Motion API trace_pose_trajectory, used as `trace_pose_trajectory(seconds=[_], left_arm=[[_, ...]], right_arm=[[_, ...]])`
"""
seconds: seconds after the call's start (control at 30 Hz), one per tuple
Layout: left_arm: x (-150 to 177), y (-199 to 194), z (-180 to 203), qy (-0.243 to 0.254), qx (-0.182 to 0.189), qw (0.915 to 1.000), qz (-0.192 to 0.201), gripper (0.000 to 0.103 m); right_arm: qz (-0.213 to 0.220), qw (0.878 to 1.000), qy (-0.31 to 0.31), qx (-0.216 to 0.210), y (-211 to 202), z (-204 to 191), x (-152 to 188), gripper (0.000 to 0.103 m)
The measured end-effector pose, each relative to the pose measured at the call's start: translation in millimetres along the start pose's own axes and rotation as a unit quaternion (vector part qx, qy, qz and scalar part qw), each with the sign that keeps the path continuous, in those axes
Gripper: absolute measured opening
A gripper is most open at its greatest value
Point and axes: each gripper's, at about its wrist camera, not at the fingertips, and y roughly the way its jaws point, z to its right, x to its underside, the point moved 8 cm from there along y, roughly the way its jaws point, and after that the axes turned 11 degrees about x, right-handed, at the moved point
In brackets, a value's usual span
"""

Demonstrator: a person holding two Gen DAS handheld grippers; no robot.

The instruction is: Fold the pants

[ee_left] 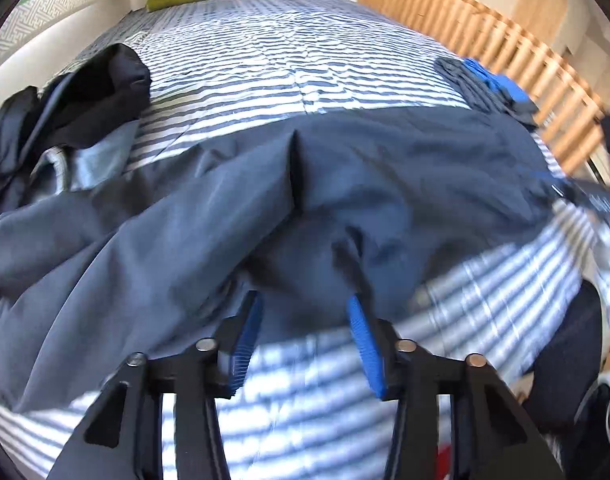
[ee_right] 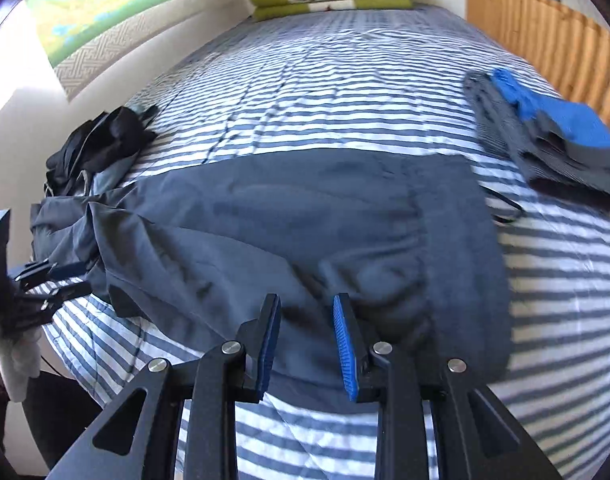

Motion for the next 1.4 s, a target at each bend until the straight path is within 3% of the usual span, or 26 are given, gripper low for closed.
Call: trace_pose_trajectory(seconds=[0.07, 0.1, 0.13, 0.17, 0.2, 0.33, 0.4, 0.5, 0.53, 0.63, 0.73, 0.83, 0.87, 1.07, 1.23, 1.3, 1.4], left_arm=[[-14, 21, -4, -0.022, 0.003, 0.9997, -0.006, 0.050], [-20, 32, -5, -0.028, 0.004, 0.9995, -0.011, 0.045], [-21, 39, -5, -0.021, -0.007, 0.9996, -0.018, 0.021], [-20, 50, -8, -0.017, -0.018, 0.9993, -0.029, 0.007], [-17, 55, -9, -0.021, -0.020, 0.9988, -0.039, 0.000], [-5, 30, -5, -0.037, -0.015, 0.9991, -0.013, 0.000], [8, 5, 5, -0.051, 0.006, 0.9987, 0.000, 0.000], [40, -32, 45, 0.013, 0.019, 0.9997, 0.012, 0.000], [61, -35, 59, 0.042, 0.011, 0.9990, -0.008, 0.001], [102, -29, 68, 0.059, 0.002, 0.9966, -0.057, 0.004], [99, -34, 56, 0.028, 0.008, 0.9989, -0.037, 0.004], [81, -44, 36, -0.011, 0.008, 0.9999, -0.006, 0.019], [77, -44, 32, -0.017, 0.011, 0.9998, -0.002, 0.019], [84, -19, 32, -0.050, 0.058, 0.9962, -0.042, 0.021], [95, 13, 53, -0.052, 0.099, 0.9916, -0.064, 0.042], [96, 22, 57, -0.048, 0.093, 0.9926, -0.062, 0.040], [99, 25, 76, -0.030, 0.123, 0.9901, -0.060, 0.035]], right_arm=[[0.007, 1.000, 0.010, 0.018, -8, 14, 5, 0.025], [0.014, 0.999, 0.017, 0.028, -12, 22, 7, 0.025], [0.020, 0.999, 0.027, 0.035, -15, 32, 9, 0.026], [0.022, 0.998, 0.040, 0.041, -17, 39, 10, 0.029], [0.021, 0.997, 0.054, 0.044, -17, 47, 12, 0.031], [0.002, 0.994, 0.080, 0.076, 1, 71, 20, 0.031], [-0.002, 0.993, 0.077, 0.089, 9, 80, 21, 0.031], [-0.008, 0.993, 0.079, 0.092, 17, 87, 23, 0.031], [-0.010, 0.993, 0.078, 0.092, 19, 88, 23, 0.031], [-0.015, 0.993, 0.071, 0.096, 24, 90, 25, 0.032], [-0.018, 0.993, 0.072, 0.095, 22, 93, 26, 0.033], [-0.019, 0.993, 0.071, 0.095, 19, 95, 27, 0.033], [-0.019, 0.993, 0.069, 0.096, 19, 96, 27, 0.034], [-0.021, 0.993, 0.077, 0.092, 17, 102, 31, 0.035], [-0.028, 0.992, 0.078, 0.093, 21, 100, 36, 0.035], [-0.027, 0.992, 0.073, 0.096, 21, 99, 35, 0.035], [-0.029, 0.993, 0.070, 0.096, 22, 99, 35, 0.035]])
